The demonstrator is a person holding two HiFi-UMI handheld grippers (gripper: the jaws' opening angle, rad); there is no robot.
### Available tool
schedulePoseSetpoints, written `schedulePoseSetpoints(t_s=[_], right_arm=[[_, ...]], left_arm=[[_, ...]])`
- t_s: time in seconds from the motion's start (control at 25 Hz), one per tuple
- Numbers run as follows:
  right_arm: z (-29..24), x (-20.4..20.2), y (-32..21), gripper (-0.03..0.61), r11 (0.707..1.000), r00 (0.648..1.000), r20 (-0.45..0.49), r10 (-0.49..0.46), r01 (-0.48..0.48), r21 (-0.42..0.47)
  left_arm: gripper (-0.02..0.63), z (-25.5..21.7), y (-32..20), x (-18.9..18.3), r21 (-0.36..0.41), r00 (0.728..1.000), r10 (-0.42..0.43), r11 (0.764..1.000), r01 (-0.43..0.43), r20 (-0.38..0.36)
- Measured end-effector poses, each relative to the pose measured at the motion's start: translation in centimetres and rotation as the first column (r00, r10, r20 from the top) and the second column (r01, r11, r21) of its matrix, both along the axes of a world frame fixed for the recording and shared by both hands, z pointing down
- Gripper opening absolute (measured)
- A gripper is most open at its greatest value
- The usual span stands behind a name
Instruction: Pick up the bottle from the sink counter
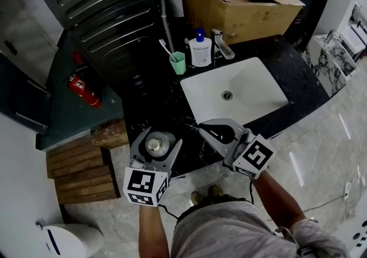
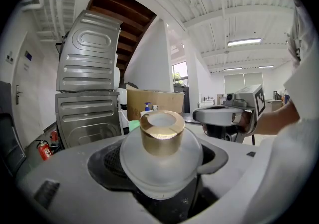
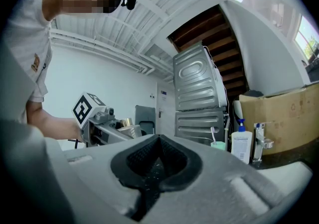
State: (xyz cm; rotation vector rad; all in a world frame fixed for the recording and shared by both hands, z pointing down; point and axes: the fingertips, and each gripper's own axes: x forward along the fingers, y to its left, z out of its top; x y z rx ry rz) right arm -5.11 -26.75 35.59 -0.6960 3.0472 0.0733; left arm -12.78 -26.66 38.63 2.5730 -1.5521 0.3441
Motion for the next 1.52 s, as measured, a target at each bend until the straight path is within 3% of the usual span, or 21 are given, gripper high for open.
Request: schedulePoseSetpoints(t_s=[1.52], right_arm=[[-0.5,-0.6,2.8,0.000,0.999,1.000,-0.021,-0.014,0.014,0.028]], left_arm=[[0.331,-1.1,2.5,0.0,0.026,1.000,0.006,1.000,-0.007,0.008]])
